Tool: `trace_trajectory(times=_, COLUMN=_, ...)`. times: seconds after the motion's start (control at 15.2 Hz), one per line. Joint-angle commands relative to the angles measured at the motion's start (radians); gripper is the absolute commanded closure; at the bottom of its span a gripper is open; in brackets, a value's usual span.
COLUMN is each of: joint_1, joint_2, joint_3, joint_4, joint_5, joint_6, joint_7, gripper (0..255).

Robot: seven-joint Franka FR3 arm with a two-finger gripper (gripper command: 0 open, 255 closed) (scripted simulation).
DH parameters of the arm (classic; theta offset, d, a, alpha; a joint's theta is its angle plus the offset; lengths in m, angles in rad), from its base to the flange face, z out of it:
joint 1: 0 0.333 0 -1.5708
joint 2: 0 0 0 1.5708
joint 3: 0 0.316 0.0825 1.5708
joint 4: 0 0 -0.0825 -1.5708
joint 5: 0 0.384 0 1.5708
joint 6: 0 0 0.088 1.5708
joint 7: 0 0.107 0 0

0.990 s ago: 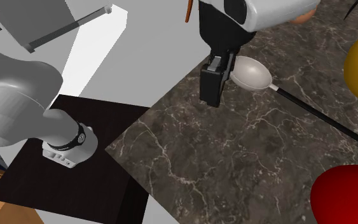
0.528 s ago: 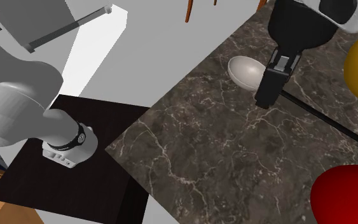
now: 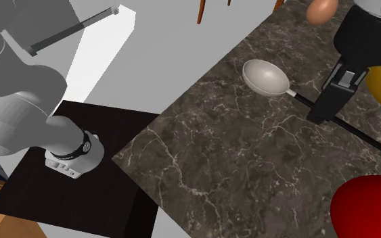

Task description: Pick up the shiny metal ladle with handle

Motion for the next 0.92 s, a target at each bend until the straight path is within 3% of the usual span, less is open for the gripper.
trace_trajectory(times=0.0, joint_1=-0.001, joint_2=-0.005, joint_3=0.0, joint_4=-0.033, joint_5=0.001, joint_6=0.028, joint_7=0.001, gripper=0)
trace_trajectory(times=0.26, joint_1=-0.002, joint_2=-0.015, joint_3=-0.001, joint_4=-0.081, joint_5=0.002, joint_6=0.068, joint_7=0.0, gripper=0)
trace_trajectory(times=0.33, joint_1=-0.002, joint_2=-0.013, joint_3=-0.001, joint_4=-0.078, joint_5=0.002, joint_6=0.066, joint_7=0.0, gripper=255)
trace_trajectory(times=0.86, joint_1=-0.002, joint_2=-0.014, joint_3=-0.001, joint_4=-0.078, joint_5=0.002, joint_6=0.065, joint_7=0.0, gripper=255)
